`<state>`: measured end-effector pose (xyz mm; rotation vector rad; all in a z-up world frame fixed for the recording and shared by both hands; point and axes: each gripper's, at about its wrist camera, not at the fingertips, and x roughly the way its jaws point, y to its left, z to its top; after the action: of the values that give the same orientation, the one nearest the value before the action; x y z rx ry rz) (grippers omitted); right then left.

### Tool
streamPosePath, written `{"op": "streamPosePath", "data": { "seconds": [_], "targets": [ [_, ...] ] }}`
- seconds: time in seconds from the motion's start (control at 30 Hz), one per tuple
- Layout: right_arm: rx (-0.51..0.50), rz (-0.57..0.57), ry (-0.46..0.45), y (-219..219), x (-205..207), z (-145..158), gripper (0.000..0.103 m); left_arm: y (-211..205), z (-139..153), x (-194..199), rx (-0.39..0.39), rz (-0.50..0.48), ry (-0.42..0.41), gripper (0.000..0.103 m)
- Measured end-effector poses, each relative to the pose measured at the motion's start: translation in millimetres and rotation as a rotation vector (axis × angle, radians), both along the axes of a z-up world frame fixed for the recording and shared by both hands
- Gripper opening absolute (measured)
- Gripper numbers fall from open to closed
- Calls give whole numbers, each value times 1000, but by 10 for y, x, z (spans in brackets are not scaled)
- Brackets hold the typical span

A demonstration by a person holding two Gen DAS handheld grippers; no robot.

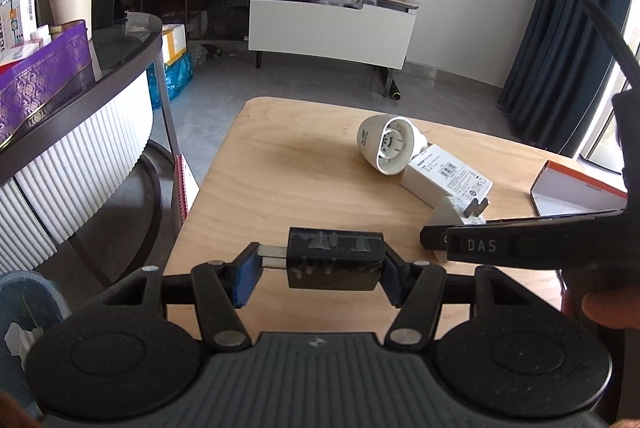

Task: Organize rigid objects
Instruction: 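Grasp the black plug adapter with left tool while right tool grasps the white adapter, then carry black adapter in left tool while right tool carries white adapter to tray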

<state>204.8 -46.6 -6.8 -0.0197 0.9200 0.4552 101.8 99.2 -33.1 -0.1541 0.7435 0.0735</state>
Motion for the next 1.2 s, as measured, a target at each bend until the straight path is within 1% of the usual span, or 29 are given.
{"op": "streamPosePath", "data": {
  "seconds": [0.13,0.27,0.47,0.57,0.7,0.97,1.2],
  "targets": [
    [15,-6,-15,-37,-88,34,35,1,3,8,-4,7,8,61],
    [0,-18,-32,-88,-233,132,35,-33,52,-40,-8,6,3,61],
    [5,-30,-70,-202,-563,403,35,-134,182,-129,-9,-1,-12,61],
    [-13,-53,-94,-259,-692,537,35,-203,270,-204,-6,-4,-21,61],
    [3,-91,-104,-385,-837,669,35,-292,386,-285,0,-9,-31,61],
    [4,-142,-118,-620,-1125,851,35,-539,558,-431,2,-47,-53,61],
    [5,-191,-140,-868,-1306,981,35,-766,640,-506,7,-88,-72,61]
  ]
}}
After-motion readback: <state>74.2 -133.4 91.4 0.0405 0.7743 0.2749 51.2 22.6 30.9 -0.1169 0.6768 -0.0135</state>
